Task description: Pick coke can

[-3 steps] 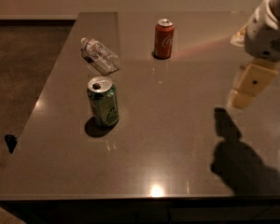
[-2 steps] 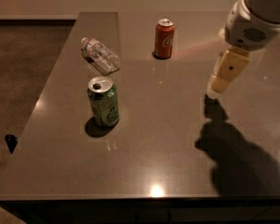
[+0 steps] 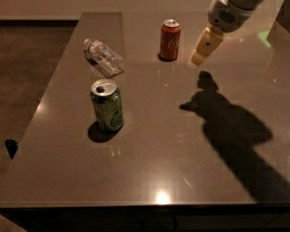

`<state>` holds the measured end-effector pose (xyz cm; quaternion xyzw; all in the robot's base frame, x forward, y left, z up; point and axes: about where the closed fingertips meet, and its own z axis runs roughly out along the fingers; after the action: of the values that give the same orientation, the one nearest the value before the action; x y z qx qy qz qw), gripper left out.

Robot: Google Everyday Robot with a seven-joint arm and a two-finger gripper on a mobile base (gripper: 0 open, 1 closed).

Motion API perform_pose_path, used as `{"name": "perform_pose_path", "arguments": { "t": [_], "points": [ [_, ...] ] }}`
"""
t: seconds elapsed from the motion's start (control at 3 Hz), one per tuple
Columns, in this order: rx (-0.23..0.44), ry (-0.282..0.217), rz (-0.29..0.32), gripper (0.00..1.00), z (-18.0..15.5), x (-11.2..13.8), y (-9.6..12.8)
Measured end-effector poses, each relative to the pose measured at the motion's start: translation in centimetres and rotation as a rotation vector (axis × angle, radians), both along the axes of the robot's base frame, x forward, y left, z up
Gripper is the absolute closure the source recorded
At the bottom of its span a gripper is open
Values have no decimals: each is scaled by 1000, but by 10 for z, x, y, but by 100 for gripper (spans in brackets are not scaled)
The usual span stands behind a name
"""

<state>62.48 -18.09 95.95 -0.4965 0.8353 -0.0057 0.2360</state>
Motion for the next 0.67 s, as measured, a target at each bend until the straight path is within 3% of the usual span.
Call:
{"name": "perform_pose_path", "arguments": {
  "t": [0.33,0.67],
  "points": [
    [117,-42,-32,0,-11,65,13],
    [189,-49,-44,0,-22,100,21]
  ]
}}
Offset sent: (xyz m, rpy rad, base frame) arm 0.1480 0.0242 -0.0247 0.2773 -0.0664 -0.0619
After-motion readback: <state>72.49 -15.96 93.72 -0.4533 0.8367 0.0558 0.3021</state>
